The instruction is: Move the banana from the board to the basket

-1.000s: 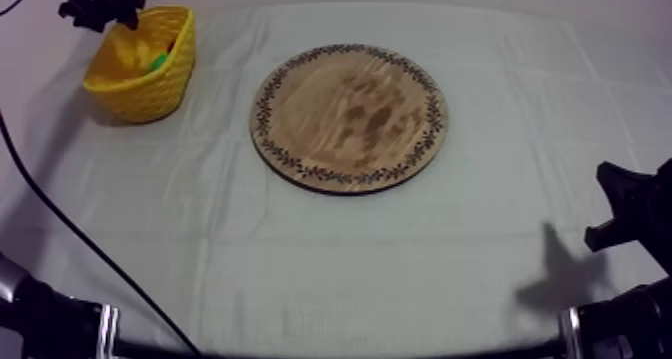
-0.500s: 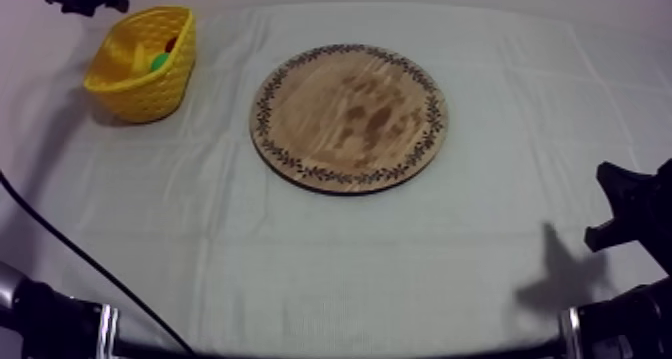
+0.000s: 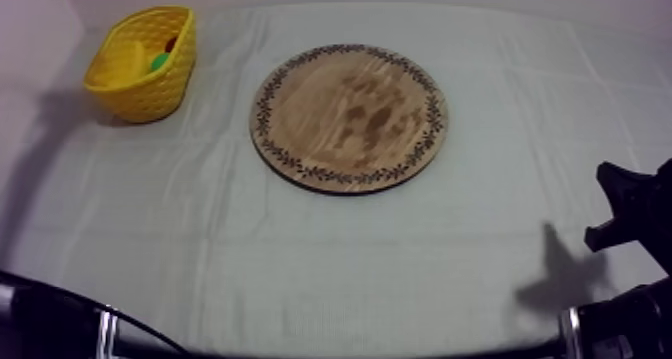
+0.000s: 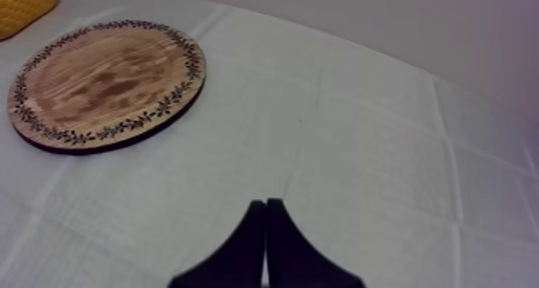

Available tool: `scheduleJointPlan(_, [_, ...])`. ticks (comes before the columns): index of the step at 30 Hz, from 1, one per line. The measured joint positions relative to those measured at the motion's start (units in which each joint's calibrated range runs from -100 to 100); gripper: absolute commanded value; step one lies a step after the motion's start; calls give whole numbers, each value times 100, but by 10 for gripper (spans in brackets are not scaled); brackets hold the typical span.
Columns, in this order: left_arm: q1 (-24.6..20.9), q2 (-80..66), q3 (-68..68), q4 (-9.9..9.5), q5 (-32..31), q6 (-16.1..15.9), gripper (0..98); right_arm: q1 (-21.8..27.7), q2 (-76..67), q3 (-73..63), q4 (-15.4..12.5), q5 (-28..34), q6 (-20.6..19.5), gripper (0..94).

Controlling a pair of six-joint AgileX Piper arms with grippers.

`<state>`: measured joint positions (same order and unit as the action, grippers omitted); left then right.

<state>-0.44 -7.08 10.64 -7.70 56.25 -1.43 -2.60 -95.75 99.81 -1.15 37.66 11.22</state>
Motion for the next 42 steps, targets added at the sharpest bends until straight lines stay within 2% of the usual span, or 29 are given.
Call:
scheduleJointPlan(4, [25,-954,622,122,19,-111,12,0,0,0,0,0,0,3])
scheduleJointPlan(12, [120,-3067,2156,338,-9,-74,1,0,0,0,0,0,0,3])
scheduleJointPlan(17, [105,-4472,3358,359,-496,-35,0,0,0,0,0,0,0,3])
scheduleJointPlan(25, [-3,-6548,5437,423,-1137,209,0,0,0,0,0,3,0,3])
scheduleJointPlan(28, [-21,-7194,6174,445,-1324,194,0,0,0,0,0,3,0,3])
scheduleJointPlan(42, [42,-8823,8301,321,-1813,143,0,0,0,0,0,3,0,3])
